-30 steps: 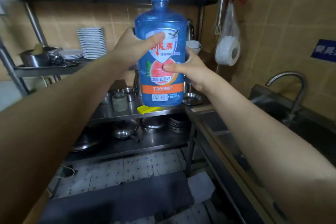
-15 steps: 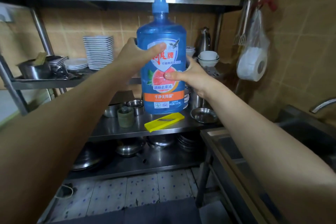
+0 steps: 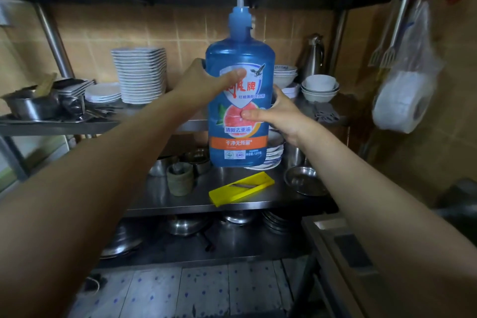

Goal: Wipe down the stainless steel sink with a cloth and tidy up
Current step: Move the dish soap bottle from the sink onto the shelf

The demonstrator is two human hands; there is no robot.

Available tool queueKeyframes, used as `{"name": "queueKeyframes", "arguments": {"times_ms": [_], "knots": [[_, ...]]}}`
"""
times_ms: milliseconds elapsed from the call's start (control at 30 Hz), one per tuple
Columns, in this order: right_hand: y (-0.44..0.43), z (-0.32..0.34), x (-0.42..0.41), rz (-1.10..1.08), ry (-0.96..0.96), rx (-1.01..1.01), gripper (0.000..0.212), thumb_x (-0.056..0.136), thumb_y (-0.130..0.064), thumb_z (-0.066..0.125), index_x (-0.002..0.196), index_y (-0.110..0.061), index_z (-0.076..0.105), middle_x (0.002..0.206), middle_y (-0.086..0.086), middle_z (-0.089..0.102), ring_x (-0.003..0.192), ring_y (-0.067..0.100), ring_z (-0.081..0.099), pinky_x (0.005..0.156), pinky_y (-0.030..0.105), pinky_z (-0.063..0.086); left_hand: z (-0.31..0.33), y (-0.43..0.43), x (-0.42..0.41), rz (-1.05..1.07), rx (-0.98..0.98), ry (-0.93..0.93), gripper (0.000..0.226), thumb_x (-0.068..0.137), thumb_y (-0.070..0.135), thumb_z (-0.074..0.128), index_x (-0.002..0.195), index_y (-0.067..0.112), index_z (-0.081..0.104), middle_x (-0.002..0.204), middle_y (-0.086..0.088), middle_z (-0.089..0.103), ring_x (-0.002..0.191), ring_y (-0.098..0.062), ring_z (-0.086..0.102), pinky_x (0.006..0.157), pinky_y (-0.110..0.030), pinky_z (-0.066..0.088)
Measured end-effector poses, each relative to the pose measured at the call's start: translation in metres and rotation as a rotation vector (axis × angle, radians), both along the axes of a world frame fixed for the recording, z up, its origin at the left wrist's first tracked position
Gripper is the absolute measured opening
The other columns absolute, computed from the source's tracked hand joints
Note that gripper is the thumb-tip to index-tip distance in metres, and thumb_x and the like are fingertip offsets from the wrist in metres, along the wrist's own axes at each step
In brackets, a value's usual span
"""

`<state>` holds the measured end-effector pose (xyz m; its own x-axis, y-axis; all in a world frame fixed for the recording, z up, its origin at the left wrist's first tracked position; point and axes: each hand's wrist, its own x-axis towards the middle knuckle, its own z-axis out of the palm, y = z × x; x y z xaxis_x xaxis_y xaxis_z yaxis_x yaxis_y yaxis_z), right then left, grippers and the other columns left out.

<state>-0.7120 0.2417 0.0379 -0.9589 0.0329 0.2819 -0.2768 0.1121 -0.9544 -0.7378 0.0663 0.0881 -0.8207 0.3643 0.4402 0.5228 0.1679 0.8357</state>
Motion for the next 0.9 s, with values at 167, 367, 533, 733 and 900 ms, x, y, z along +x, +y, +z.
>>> {"name": "queueKeyframes", "arguments": {"times_ms": [167,367,533,733,900], "knots": [[0.008,-0.001,-0.037,-0.027,0.015,0.000,0.076,0.061,-0.006,0.083,0.126,-0.009,0.044,0.117,0.006,0.064,0.101,0.020,0.065,0.087,0.037,0.054,-0.001,0.007,-0.042,-0.056,-0.025,0.015,0.076,0.061,0.053,0.070,0.120,0.008,0.054,0.111,-0.007,0.066,0.098,-0.018,0.065,0.089,-0.039,0.052],[0.016,-0.004,-0.093,-0.073,-0.011,0.018,0.078,0.062,-0.005,0.081,0.129,-0.009,0.040,0.120,0.009,0.063,0.104,0.023,0.064,0.091,0.041,0.052,-0.008,0.020,-0.114,-0.127,0.011,0.050,0.039,0.080,0.030,0.068,0.112,0.010,0.060,0.105,-0.006,0.068,0.088,-0.009,0.067,0.073,-0.021,0.053],[0.020,-0.003,-0.138,-0.145,-0.021,-0.001,0.076,0.065,0.000,0.079,0.131,-0.006,0.040,0.123,0.013,0.061,0.109,0.028,0.061,0.097,0.047,0.048,-0.007,0.028,-0.171,-0.212,0.027,0.083,0.033,0.081,0.027,0.067,0.109,0.011,0.062,0.099,-0.002,0.069,0.080,-0.004,0.067,0.062,-0.015,0.050],[0.034,-0.006,-0.176,-0.220,-0.024,0.011,0.080,0.063,-0.003,0.080,0.132,-0.008,0.040,0.125,0.012,0.060,0.111,0.028,0.060,0.098,0.049,0.046,-0.010,0.046,-0.224,-0.274,0.052,0.111,0.038,0.071,0.041,0.071,0.101,0.018,0.064,0.088,0.012,0.070,0.079,0.003,0.066,0.064,-0.012,0.049],[0.056,-0.006,-0.191,-0.268,-0.032,0.030,0.083,0.060,-0.006,0.082,0.132,-0.008,0.041,0.124,0.012,0.061,0.110,0.028,0.061,0.098,0.048,0.047,-0.009,0.070,-0.251,-0.374,0.014,0.107,0.033,0.074,0.038,0.071,0.101,0.020,0.064,0.096,0.006,0.070,0.085,-0.005,0.067,0.066,-0.016,0.050]]}}
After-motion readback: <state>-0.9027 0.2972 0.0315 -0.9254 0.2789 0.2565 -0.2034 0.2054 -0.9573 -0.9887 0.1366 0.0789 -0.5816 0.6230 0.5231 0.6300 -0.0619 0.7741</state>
